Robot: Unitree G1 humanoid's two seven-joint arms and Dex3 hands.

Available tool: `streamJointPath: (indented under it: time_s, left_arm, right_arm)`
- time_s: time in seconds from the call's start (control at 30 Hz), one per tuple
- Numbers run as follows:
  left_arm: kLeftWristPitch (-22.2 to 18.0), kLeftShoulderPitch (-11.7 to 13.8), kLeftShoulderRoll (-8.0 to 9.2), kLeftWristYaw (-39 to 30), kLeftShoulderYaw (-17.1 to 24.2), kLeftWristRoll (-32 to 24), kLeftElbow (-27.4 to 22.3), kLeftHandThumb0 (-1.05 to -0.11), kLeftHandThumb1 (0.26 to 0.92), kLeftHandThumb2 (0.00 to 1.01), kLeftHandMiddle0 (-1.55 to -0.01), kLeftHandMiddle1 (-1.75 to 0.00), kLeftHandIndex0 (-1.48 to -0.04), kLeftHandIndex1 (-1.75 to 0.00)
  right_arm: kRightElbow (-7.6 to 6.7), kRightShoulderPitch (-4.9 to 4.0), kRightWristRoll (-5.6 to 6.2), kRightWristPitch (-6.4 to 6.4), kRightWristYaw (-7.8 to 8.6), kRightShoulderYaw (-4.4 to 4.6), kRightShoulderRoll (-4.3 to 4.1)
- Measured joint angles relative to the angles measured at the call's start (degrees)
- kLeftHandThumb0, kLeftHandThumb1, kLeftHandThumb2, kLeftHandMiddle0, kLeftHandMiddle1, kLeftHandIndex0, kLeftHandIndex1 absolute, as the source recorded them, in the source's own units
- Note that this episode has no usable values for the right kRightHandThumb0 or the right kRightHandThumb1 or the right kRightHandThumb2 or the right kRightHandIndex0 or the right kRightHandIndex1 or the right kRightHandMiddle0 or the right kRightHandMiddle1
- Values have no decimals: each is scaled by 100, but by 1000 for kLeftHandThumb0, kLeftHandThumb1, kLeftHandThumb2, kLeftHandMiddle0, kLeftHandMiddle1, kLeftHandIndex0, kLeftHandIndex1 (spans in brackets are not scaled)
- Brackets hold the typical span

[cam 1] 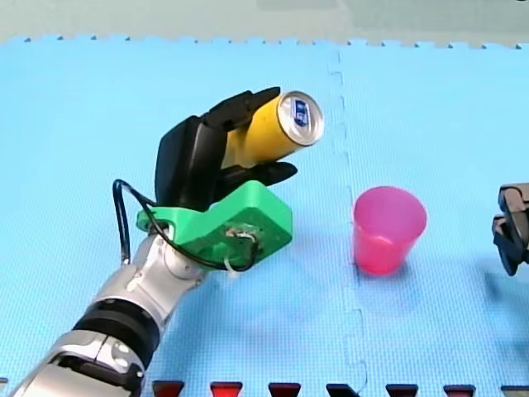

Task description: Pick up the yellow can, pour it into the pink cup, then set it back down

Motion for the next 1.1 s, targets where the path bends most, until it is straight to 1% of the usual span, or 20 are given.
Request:
streamJointPath:
  time_s: [0.17,0.3,0.33,0.53,0.77,0.87,0.97,1.1]
  left_arm:
    - [20,-146,1,199,-212,150,48,-416,774,0,-1332,-1,-1248,-4]
    - [143,-254,-25,269,-361,216,67,-425,772,0,-1309,0,-1247,-2]
    - [168,-272,-31,288,-397,243,67,-440,775,1,-1308,0,-1248,-2]
    - [302,-458,-79,456,-683,478,57,-457,766,0,-1326,-8,-1248,-1]
    - [287,-551,-82,846,-1100,875,10,-411,759,0,-1341,-10,-1256,-4]
    - [405,-577,-76,1041,-1307,1112,6,-399,768,5,-1378,-27,-1254,-2]
    - [653,-594,-78,1160,-1555,1384,-17,-389,778,7,-1404,-38,-1237,-1]
    - [778,-604,-91,1192,-1762,1534,-92,-387,786,6,-1450,-67,-1245,-6]
  right_arm:
    - [7,-10,-28,0,-64,25,30]
    - [1,-13,-61,4,-116,51,59]
    - [0,-13,-67,5,-124,55,63]
    - [4,-24,-92,39,-180,69,82]
    - [43,-45,-46,55,-163,38,121]
    - [67,-48,-46,53,-174,35,126]
    - [76,-49,-122,52,-284,65,125]
    - [77,-49,-196,52,-363,99,126]
